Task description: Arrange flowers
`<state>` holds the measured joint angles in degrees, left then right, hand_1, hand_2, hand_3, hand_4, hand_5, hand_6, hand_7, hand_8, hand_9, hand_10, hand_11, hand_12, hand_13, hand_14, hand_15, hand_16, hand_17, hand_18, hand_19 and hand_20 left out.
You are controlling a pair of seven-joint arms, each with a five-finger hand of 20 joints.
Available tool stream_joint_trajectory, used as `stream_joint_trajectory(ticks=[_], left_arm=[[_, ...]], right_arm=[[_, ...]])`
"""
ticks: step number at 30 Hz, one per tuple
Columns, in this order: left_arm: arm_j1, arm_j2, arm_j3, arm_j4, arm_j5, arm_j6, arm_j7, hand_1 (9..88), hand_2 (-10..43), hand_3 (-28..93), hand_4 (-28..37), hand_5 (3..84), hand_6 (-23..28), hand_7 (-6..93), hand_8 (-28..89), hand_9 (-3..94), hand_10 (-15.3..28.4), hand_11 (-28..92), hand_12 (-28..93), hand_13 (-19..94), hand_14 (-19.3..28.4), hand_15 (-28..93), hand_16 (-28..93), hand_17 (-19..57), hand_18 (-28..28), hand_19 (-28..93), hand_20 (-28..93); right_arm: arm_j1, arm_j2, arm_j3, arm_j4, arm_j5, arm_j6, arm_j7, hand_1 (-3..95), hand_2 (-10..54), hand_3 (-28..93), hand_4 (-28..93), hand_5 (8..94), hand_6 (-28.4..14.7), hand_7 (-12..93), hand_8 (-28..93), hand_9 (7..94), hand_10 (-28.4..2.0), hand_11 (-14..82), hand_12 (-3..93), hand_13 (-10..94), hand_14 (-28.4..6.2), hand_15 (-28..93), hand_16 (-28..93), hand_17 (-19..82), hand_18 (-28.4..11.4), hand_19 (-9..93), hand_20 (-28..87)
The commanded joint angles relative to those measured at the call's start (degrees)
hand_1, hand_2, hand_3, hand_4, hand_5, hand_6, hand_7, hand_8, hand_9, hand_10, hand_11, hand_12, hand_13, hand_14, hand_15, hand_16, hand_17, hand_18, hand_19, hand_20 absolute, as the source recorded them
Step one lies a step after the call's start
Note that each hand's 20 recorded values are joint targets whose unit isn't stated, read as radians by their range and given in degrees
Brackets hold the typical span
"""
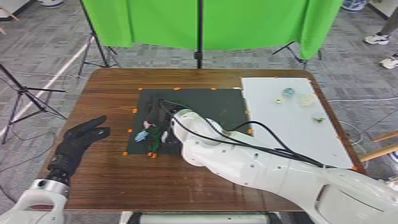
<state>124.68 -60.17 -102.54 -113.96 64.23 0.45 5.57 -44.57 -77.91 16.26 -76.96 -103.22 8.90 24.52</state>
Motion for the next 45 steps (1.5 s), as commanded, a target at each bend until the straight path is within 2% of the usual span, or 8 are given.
stream_joint_trajectory(ticks=[1,14,20,22,26,32,38,45], left_arm=[[1.00,-0.48,-0.53,-0.08,0.05,-1.08,-1.17,35.9,-6.1,62,-10.1,40.5,6.9,8.2,-6,45.0,14.8,19,10,37,18.1,16,-2,5.4,13.5,13,13],[4.60,-1.12,-3.42,-2.24,0.09,-0.76,-2.15,36.0,-6.1,62,-10.2,40.6,6.8,8.2,-6,45.0,14.8,19,10,37,18.0,16,-2,5.4,13.5,13,13],[4.73,-1.13,-3.47,-2.30,0.34,-0.33,-2.43,35.8,-6.1,62,-10.2,40.6,6.9,8.1,-6,45.1,14.8,19,10,37,18.1,16,-2,5.4,13.5,13,13],[5.60,-1.57,-3.84,-2.85,0.57,-0.18,-2.14,35.8,-6.2,62,-10.3,40.6,6.9,8.1,-6,45.1,14.8,19,10,37,18.0,16,-2,5.4,13.5,13,13],[5.92,-2.17,-3.94,-3.11,0.82,-0.11,-2.26,35.9,-6.1,62,-10.3,40.7,6.9,8.1,-6,45.1,14.7,19,10,37,18.0,16,-2,5.3,13.5,13,13],[6.52,-2.64,-4.06,-3.47,1.16,0.23,-2.03,35.7,-6.1,62,-10.4,40.8,6.9,8.1,-6,45.0,14.7,19,10,37,18.0,16,-2,5.4,13.5,13,13],[7.45,-3.08,-4.65,-3.88,1.07,0.61,-1.86,35.6,-6.1,62,-10.7,40.8,6.9,8.1,-6,45.1,14.8,19,10,37,18.0,16,-2,5.4,13.5,13,13],[7.05,-3.05,-4.27,-3.71,1.20,0.32,-2.03,35.6,-6.0,62,-10.8,40.8,6.9,8.0,-6,45.1,14.8,19,10,37,18.1,16,-2,5.3,13.5,13,13]], right_arm=[[1.28,1.58,1.25,-1.64,-2.21,1.00,0.24,53.3,-9.5,62,-16,60.9,2.2,21,-3,81.4,-9.8,9.1,31.6,89,-0.9,66,33,63,-14.5,93,61],[1.88,19.84,14.53,-22.12,-9.36,6.05,-0.19,43.6,-9.5,68,-16,61.8,1.2,20,-11,76.8,-11.7,18.5,22.9,87,-2.6,66,33,61,-15.9,93,61],[-6.73,31.40,29.62,-29.61,-13.98,7.16,1.93,41.6,-9.5,67,-16,62.6,0.9,19,-10,76.5,-12.1,19.2,21.9,86,-2.9,66,33,59,-15.9,93,60],[-11.24,34.22,35.51,-30.89,-15.45,7.18,3.12,40.7,-9.5,67,-15,62.7,0.8,19,-10,76.6,-12.4,19.3,21.9,86,-3.0,66,33,59,-15.9,93,60],[-17.45,39.17,42.01,-29.80,-18.30,6.96,6.78,39.1,-9.5,67,-15,63.0,0.6,18,-10,76.7,-12.8,19.5,22.0,85,-3.5,66,33,58,-16.2,93,60],[-27.65,43.17,49.90,-26.55,-20.39,-0.95,11.71,31.7,-9.5,64,-14,62.8,-0.2,17,-9,76.4,-14.5,19.9,22.9,85,-4.2,66,33,58,-16.8,93,60],[-34.28,42.61,54.41,-23.45,-19.62,-9.59,15.18,25.1,-9.5,62,-12,62.0,-1.1,14,-9,77.4,-16.2,20.6,23.9,85,-5.5,66,33,57,-18.5,93,60],[-37.54,41.19,55.12,-20.31,-16.52,-12.05,16.27,25.2,-9.5,62,-11,62.2,-1.2,13,-8,79.9,-15.6,22.2,24.6,86,-5.8,66,33,58,-19.0,93,60]])
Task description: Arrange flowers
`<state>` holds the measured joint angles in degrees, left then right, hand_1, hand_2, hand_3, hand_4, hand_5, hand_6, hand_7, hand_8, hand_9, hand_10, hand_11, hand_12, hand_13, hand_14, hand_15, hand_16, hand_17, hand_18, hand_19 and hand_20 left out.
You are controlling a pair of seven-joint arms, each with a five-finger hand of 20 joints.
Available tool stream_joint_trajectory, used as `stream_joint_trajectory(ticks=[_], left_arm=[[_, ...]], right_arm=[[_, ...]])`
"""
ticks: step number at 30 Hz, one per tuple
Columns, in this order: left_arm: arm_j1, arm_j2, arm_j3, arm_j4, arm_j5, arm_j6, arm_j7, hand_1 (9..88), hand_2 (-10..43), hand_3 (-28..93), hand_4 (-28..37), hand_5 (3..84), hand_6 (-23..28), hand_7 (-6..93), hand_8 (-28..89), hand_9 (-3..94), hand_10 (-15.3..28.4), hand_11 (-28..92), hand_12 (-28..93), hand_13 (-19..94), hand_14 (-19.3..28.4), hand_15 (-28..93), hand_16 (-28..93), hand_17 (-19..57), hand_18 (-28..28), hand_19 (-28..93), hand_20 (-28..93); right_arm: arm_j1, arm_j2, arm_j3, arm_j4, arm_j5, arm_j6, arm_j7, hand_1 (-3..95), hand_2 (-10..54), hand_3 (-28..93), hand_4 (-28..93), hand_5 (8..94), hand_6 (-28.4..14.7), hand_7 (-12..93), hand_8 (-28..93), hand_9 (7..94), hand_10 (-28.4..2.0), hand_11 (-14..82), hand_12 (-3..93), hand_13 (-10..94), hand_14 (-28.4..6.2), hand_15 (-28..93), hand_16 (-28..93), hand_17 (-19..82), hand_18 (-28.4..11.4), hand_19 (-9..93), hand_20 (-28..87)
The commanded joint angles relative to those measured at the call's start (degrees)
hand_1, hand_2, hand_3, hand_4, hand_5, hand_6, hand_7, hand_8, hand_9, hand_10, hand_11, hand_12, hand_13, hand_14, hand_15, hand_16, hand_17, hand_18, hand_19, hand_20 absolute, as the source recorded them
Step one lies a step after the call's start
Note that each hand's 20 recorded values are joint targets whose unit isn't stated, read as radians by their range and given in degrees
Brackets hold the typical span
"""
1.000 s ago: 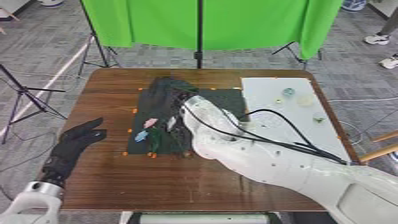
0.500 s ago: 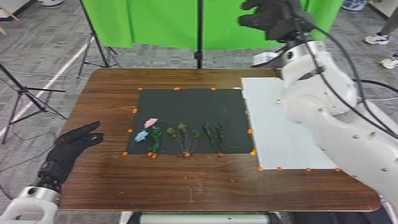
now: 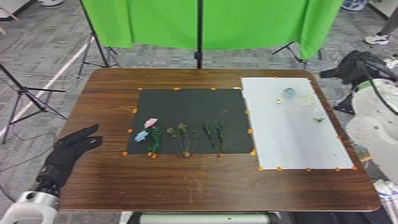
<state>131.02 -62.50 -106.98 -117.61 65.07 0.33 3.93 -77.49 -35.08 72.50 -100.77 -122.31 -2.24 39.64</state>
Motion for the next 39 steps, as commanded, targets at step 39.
stream_joint_trajectory(ticks=[39], left_arm=[[0.86,-0.12,-0.21,0.05,0.13,-0.85,-1.66,35.4,-6.0,62,-10.8,40.8,6.9,8.0,-6,45.0,14.9,19,10,37,18.0,15,-2,5.2,13.5,13,13]], right_arm=[[6.08,-4.32,-10.42,-5.42,2.96,23.96,-7.97,62.1,-9.5,57,-15,79.3,-1.4,23,10,91.2,-9.1,9.6,43.3,91,-1.1,64,33,64,-15.3,93,60]])
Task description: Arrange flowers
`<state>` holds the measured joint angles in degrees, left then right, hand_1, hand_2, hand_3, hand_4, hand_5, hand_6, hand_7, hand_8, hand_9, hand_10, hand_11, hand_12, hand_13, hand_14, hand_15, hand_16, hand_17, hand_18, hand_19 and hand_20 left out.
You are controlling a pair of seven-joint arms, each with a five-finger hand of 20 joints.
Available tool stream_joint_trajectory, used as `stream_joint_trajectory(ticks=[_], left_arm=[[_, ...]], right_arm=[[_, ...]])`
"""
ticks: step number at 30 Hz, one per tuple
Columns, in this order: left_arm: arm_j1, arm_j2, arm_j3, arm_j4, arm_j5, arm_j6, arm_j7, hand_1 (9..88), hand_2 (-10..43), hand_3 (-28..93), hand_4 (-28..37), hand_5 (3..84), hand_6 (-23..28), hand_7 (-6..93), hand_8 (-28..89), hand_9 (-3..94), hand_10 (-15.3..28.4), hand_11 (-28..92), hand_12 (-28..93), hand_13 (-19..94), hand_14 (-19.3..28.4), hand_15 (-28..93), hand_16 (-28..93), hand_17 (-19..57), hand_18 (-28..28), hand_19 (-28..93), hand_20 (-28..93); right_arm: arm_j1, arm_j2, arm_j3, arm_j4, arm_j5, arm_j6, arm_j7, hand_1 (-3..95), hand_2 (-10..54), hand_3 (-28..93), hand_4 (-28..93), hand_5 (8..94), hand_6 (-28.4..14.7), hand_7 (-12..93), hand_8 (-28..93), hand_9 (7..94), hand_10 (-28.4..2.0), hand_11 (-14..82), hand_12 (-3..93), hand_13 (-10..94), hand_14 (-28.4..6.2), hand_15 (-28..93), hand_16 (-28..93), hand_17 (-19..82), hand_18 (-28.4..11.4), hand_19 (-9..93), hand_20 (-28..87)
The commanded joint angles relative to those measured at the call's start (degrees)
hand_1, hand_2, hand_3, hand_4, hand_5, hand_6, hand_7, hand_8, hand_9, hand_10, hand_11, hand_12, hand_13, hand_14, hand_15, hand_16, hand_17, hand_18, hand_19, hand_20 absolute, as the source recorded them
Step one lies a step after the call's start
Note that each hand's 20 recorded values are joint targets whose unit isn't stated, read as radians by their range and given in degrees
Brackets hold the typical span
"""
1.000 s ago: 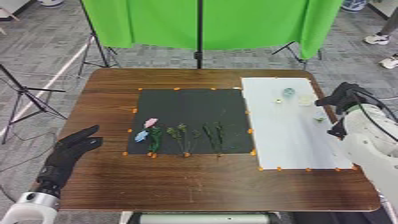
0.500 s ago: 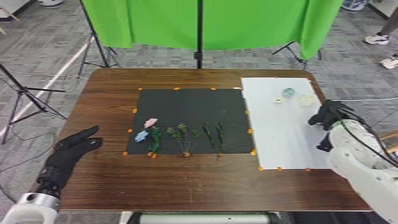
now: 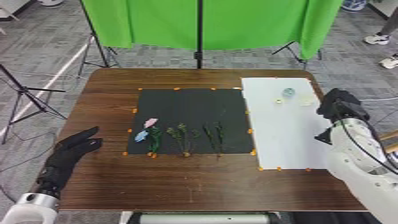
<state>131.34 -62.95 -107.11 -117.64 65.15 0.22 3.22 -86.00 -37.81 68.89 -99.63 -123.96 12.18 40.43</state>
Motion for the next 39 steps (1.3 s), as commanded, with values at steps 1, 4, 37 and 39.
stream_joint_trajectory(ticks=[1,4,37,39], left_arm=[[0.50,0.39,-0.05,0.08,0.02,-0.74,-0.96,35.4,-6.0,62,-10.8,40.8,6.9,8.0,-6,45.0,14.8,19,10,36,18.0,15,-2,5.2,13.5,13,13],[0.25,0.46,0.17,0.11,0.08,-0.68,-0.74,35.3,-6.0,62,-10.9,40.9,6.9,7.9,-6,45.0,14.8,19,10,36,18.0,15,-2,5.2,13.5,13,13],[-2.23,0.94,1.70,1.49,0.33,-1.95,-0.62,34.8,-6.3,63,-11.2,41.0,6.9,8.0,-6,45.0,14.9,19,10,36,18.1,15,-2,5.1,13.5,13,13],[-2.06,0.84,1.69,1.37,0.28,-1.79,-0.64,34.8,-6.3,63,-11.3,41.0,6.9,8.0,-6,45.0,14.9,19,10,36,18.0,15,-2,5.1,13.5,13,13]], right_arm=[[17.36,-3.01,-8.83,-6.15,6.25,10.76,-11.03,61.9,-9.5,57,-15,79.3,-1.4,23,10,91.2,-9.0,9.6,43.3,91,-1.0,65,34,64,-15.2,93,60],[19.24,-6.22,-11.91,-12.81,9.35,9.03,-13.16,61.7,-9.5,57,-15,79.3,-1.2,23,10,91.4,-9.0,9.5,43.3,91,-0.9,65,34,64,-15.1,93,60],[34.22,-28.65,-43.59,5.80,12.50,-9.63,-13.99,60.7,-9.5,58,-15,78.4,-0.5,24,9,90.8,-8.8,8.1,41.9,91,-0.9,66,34,64,-15.0,93,62],[33.77,-28.65,-43.67,5.78,12.71,-9.82,-13.82,60.6,-9.5,58,-15,78.4,-0.4,24,9,90.9,-8.7,8.0,41.7,91,-1.0,66,34,64,-15.0,93,62]])
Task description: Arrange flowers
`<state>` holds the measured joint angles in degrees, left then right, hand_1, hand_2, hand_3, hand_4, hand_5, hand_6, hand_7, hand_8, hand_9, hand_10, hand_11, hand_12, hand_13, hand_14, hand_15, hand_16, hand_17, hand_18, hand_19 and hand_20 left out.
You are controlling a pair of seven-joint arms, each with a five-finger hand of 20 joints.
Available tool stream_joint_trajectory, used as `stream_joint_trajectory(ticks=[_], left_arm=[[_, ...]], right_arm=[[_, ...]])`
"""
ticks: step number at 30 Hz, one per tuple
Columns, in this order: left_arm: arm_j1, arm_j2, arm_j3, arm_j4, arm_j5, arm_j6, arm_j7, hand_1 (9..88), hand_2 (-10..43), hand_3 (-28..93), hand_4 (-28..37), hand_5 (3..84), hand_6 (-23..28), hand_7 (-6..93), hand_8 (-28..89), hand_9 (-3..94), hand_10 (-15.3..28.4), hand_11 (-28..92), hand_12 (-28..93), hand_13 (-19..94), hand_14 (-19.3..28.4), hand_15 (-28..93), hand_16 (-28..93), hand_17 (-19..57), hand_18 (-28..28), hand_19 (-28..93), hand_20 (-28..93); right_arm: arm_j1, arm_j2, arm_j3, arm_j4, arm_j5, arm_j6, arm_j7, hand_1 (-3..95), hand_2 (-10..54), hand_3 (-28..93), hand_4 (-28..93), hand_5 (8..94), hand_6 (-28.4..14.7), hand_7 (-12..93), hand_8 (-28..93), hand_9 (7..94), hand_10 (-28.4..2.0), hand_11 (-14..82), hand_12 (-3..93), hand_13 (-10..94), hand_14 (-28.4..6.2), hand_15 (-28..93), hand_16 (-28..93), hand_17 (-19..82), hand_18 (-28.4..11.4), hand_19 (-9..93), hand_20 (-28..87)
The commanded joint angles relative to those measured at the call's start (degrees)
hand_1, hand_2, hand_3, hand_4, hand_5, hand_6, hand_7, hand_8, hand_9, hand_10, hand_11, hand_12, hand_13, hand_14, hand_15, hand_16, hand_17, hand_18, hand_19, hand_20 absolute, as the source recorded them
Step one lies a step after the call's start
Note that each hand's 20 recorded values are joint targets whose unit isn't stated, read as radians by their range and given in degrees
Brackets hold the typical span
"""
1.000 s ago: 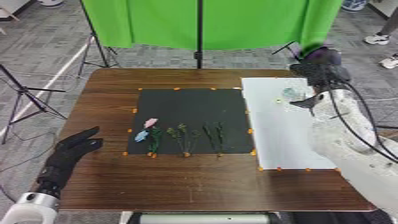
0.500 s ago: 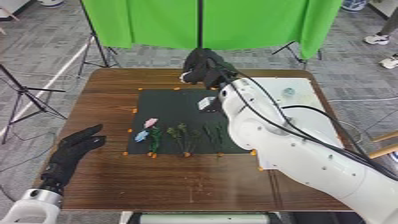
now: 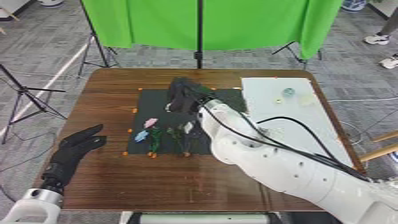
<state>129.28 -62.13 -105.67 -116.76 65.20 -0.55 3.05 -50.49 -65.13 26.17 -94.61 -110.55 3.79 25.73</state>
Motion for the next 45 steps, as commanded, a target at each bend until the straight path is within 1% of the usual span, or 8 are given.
stream_joint_trajectory(ticks=[1,17,28,33,37,41,43,45], left_arm=[[0.08,-0.09,0.21,0.47,0.28,-1.04,-0.49,34.8,-6.3,63,-11.3,41.0,6.9,8.0,-6,45.0,14.9,19,10,36,18.0,15,-2,5.1,13.5,13,13],[-0.24,-0.13,0.47,0.78,0.28,-2.02,-0.92,34.4,-6.2,63,-11.4,41.0,6.9,7.9,-6,44.9,14.9,19,10,36,18.1,15,-2,5.1,13.5,13,13],[-0.28,0.10,0.31,0.84,0.24,-2.74,-1.17,34.1,-6.5,63,-11.5,40.9,6.9,7.7,-5,44.8,15.0,19,10,36,18.2,15,-2,4.9,13.5,13,13],[-0.31,0.15,0.30,0.84,0.20,-3.14,-1.27,34.1,-6.5,63,-11.5,40.9,6.9,7.6,-5,44.8,14.9,18,10,36,18.1,15,-2,4.8,13.6,12,13],[-0.46,0.33,0.29,0.90,0.16,-3.27,-1.35,34.1,-6.5,63,-11.5,40.9,6.8,7.7,-5,44.6,14.9,18,10,36,18.0,15,-2,4.7,13.7,12,13],[-0.47,0.41,0.20,0.83,0.15,-3.36,-1.54,34.1,-6.7,63,-11.5,40.8,6.7,7.7,-5,44.6,15.0,18,10,36,18.1,15,-2,4.5,13.8,12,13],[-0.43,0.42,0.11,0.88,0.06,-3.35,-1.54,34.0,-6.8,63,-11.4,40.8,6.6,7.7,-5,44.6,14.9,18,10,36,18.2,15,-2,4.5,13.8,12,13],[-0.29,0.38,-0.08,0.81,0.12,-3.36,-1.48,34.0,-6.9,63,-11.3,40.8,6.5,7.7,-5,44.6,14.9,18,10,36,18.3,15,-2,4.5,13.8,12,13]], right_arm=[[-2.08,-1.66,-0.60,1.04,-0.78,-1.95,0.89,60.5,-9.5,58,-15,78.4,-0.4,24,9,90.8,-8.7,7.9,41.7,91,-1.0,66,34,64,-15.0,93,62],[-5.67,-3.79,2.07,2.26,-3.61,-2.52,1.93,59.1,-9.5,59,-15,77.6,-0.1,24,8,90.3,-8.3,7.2,40.6,91,-1.2,66,34,63,-15.2,93,62],[-6.14,-3.03,2.73,2.31,-3.56,-4.37,1.67,56.1,-9.5,58,-14,73.7,0.4,24,8,85.5,-8.9,6.6,40.2,89,-1.5,66,34,62,-15.4,93,62],[-6.18,-2.80,3.07,1.77,-4.05,-5.08,0.95,53.7,-9.5,57,-13,70.5,0.8,23,7,79.8,-10.3,12.6,34.5,88,-1.6,67,34,62,-15.3,93,62],[-6.12,-2.25,3.05,0.99,-4.55,-5.74,0.86,47.3,-9.5,63,-15,67.5,1.7,21,4,75.3,-12.4,19.8,24.2,88,-1.7,67,34,61,-15.5,93,62],[-6.05,-1.80,3.29,0.42,-5.20,-6.97,1.12,44.4,-9.5,66,-15,65.9,2.2,19,-1,73.7,-13.0,19.9,22.9,88,-1.7,67,34,61,-15.6,93,62],[-6.07,-1.79,3.71,0.35,-5.25,-8.46,1.20,42.5,-9.5,68,-15,65.0,2.7,20,-8,73.4,-13.4,19.6,22.8,87,-1.8,67,34,61,-15.7,93,62],[-6.00,-1.45,3.65,-0.28,-5.38,-9.19,1.57,41.2,-9.5,68,-15,64.3,2.9,19,-10,72.6,-13.8,19.0,22.6,87,-1.8,67,33,61,-15.7,93,62]])
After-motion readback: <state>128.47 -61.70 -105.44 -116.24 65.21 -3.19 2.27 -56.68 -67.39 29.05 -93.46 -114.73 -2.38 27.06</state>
